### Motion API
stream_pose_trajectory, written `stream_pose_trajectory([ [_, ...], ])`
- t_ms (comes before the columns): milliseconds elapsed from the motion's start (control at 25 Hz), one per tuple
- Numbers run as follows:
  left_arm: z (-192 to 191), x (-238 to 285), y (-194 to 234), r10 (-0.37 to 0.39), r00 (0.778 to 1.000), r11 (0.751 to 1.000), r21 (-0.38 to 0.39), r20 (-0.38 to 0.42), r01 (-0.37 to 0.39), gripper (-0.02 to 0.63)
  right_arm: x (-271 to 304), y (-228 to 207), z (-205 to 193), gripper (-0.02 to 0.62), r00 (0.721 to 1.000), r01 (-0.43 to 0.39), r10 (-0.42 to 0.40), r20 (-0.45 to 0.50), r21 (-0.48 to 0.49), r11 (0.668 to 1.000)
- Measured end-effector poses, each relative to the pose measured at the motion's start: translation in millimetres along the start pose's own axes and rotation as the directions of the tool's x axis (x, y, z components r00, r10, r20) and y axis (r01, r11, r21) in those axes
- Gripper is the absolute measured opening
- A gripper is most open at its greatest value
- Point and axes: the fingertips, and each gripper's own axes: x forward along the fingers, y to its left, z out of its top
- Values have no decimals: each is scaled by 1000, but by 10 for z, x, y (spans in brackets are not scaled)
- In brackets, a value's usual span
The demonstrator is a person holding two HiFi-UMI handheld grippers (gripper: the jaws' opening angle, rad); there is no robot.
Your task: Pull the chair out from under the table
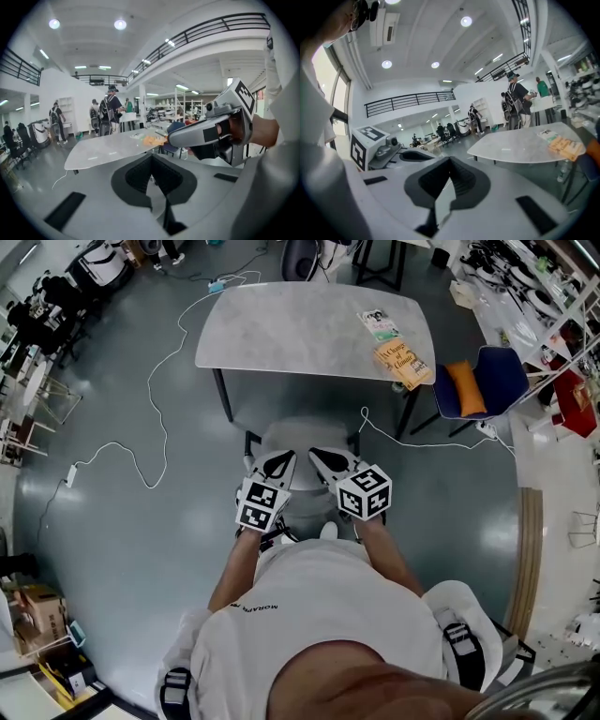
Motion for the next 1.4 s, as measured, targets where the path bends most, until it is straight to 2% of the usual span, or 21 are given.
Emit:
stream_pose_trajectory([
  [160, 321, -87, -25, 32, 994, 998, -57, 106, -26, 4, -92, 55, 307, 14, 995, 34, -29, 91, -52, 998],
  [480, 792, -287, -2, 108, 963, 988, -131, 247, -77, 3, -200, 112, 595, 14, 981, 95, -77, 180, -94, 991],
  [800, 968, -411, 73, 157, 938, 980, -165, 310, -109, 4, -252, 157, 796, 14, 966, 134, -105, 237, -112, 985],
  [1080, 1184, -597, 104, 197, 905, 975, -169, 378, -142, 4, -265, 292, 932, 14, 955, 137, -97, 279, -128, 982],
  [1400, 1328, -686, 74, 221, 886, 972, -162, 407, -168, 4, -296, 373, 1060, 14, 946, 147, -94, 311, -153, 977],
])
